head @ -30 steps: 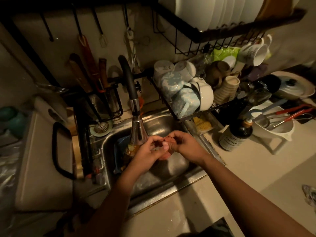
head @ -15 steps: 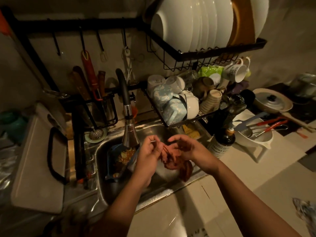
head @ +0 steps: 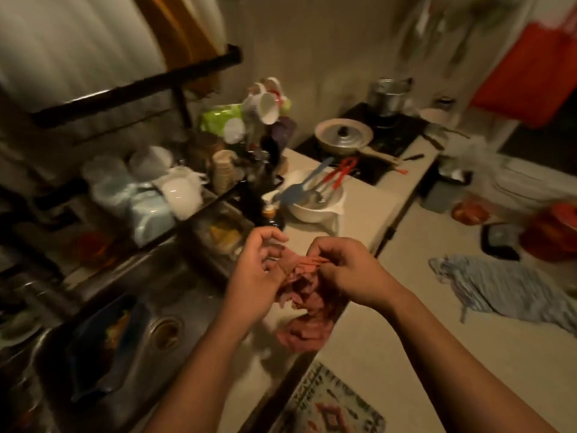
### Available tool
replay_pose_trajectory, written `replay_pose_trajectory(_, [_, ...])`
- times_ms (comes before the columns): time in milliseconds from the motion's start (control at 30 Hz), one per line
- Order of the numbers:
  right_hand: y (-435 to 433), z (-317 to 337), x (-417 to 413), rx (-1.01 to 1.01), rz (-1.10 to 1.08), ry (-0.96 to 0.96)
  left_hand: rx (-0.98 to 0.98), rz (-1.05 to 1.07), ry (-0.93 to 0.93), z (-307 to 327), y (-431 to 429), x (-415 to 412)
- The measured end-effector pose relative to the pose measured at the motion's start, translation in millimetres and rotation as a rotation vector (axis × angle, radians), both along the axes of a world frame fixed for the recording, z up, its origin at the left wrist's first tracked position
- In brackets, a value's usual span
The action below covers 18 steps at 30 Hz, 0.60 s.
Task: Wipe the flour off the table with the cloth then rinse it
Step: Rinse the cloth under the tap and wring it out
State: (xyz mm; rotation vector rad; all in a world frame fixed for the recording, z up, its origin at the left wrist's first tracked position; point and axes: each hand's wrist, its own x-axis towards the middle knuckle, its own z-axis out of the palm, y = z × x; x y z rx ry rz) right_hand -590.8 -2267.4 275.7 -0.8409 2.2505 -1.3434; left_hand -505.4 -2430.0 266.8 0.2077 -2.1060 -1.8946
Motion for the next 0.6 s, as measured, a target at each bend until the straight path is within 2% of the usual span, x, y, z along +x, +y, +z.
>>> replay_pose_trajectory(67, [50.8, 6.0, -7.4, -0.014, -0.113, 0.005, 0.028, -0.143, -0.090, 4.5, 42.3, -20.4])
replay_pose_trajectory(200, [163.2, 11.0, -15.2, -0.149, -0.377, -0.091, -0.120, -0.514, -0.223, 12.3, 139.2, -60.1])
replay_pose_trajectory(267, [221.2, 13.0, -15.1, -0.162, -0.486, -0.051, -0.278, -0.625, -0.196, 19.5, 195.1, -76.4])
replay_pose_trajectory(333, [282.6, 11.8, -12.2, -0.128, -0.593, -0.028, -0.348, -0.637, -0.156, 23.8, 251.5, -91.4])
replay_pose_trajectory(467, [403.2, 13.2, 0.6, -0.063, -0.787, 0.023, -0.247, -0.725, -0.105, 22.8, 360.6, -121.9])
replay_pose_trajectory(600, [503.4, 13.7, 20.7, -0.144, -0.833, -0.035, -0.187, -0.841, -0.071, 26.1, 476.5, -137.2])
